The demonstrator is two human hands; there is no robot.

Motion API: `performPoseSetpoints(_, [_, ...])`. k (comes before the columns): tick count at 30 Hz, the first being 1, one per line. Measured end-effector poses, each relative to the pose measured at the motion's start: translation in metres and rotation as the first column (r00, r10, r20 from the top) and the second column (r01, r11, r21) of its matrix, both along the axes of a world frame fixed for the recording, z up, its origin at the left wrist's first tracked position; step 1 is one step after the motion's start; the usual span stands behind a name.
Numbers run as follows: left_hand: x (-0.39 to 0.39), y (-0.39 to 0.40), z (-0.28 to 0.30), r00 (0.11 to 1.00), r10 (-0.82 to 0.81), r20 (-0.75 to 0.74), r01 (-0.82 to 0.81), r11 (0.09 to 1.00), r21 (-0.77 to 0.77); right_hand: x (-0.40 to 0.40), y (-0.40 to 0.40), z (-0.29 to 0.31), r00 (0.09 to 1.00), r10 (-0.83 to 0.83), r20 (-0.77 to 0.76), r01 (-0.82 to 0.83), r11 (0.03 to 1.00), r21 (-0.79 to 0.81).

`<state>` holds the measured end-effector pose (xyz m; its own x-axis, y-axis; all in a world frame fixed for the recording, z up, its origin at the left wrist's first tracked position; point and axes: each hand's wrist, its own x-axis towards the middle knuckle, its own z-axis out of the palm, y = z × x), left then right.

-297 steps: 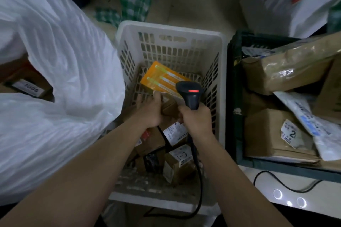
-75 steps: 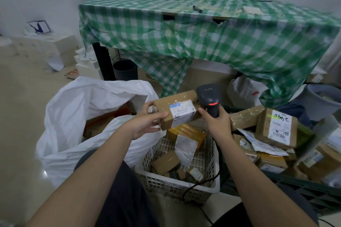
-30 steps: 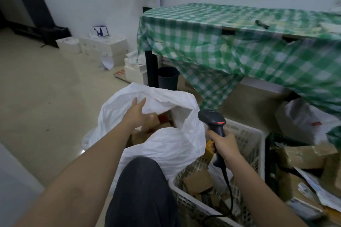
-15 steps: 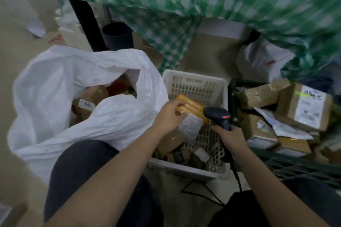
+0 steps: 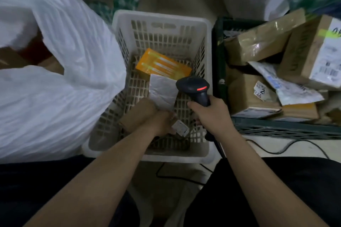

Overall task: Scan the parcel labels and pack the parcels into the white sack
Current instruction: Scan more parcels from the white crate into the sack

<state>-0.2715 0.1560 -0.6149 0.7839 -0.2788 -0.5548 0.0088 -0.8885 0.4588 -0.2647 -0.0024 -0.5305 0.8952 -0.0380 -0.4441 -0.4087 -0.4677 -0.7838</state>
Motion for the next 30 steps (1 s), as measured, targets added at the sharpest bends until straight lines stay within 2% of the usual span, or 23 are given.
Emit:
performPoseSetpoints(2, [0.005,-0.011,-0.014,0.992,-0.040,-0.117,0.037,0.999,-0.025,0.003,-0.002,-0.004,1.000,-0.022,0.003,0.022,1.000,-0.010])
performPoseSetpoints(6, [0.008,-0.018,-0.026,0.985,-0.085,-0.149,0.083,0.996,-0.021,0.006,-0.006,-0.011,0.999,-0.042,-0.001,0.042,0.999,-0.019])
performPoseSetpoints(10, [0.007,-0.009,-0.012,0.996,-0.070,-0.048,0.069,0.997,-0.028,0.005,-0.007,-0.007,0.997,-0.079,0.008,0.079,0.997,0.012])
performPoseSetpoints(12, [0.004,0.001,0.007,0.995,-0.002,0.096,0.006,0.999,-0.036,0.002,-0.007,0.000,0.994,-0.098,0.039,0.096,0.994,0.043])
performPoseSetpoints(13, [0.003,0.006,0.015,0.985,0.072,0.158,-0.056,0.993,-0.103,0.001,-0.007,0.004,0.992,-0.116,0.055,0.112,0.992,0.063])
performPoseSetpoints(14, [0.000,0.011,0.028,0.972,0.183,0.149,-0.152,0.968,-0.202,-0.001,-0.007,0.008,0.988,-0.141,0.067,0.135,0.987,0.088])
performPoseSetpoints(16, [-0.005,0.020,0.052,0.906,0.412,0.099,-0.342,0.849,-0.402,-0.003,-0.005,0.019,0.974,-0.211,0.080,0.197,0.968,0.153])
performPoseSetpoints(18, [-0.012,0.028,0.076,0.829,0.554,0.069,-0.458,0.745,-0.485,-0.006,-0.001,0.032,0.955,-0.284,0.085,0.259,0.938,0.231])
performPoseSetpoints(21, [-0.025,0.038,0.112,0.723,0.690,0.034,-0.545,0.601,-0.585,-0.011,0.005,0.054,0.912,-0.401,0.080,0.351,0.868,0.352])
performPoseSetpoints(25, [-0.041,0.051,0.161,0.591,0.792,-0.152,-0.632,0.338,-0.698,-0.020,0.013,0.082,0.908,-0.415,0.055,0.344,0.816,0.465])
performPoseSetpoints(30, [-0.062,0.065,0.208,0.591,0.773,-0.232,-0.634,0.267,-0.726,-0.039,0.024,0.118,0.944,-0.315,0.096,0.213,0.807,0.551])
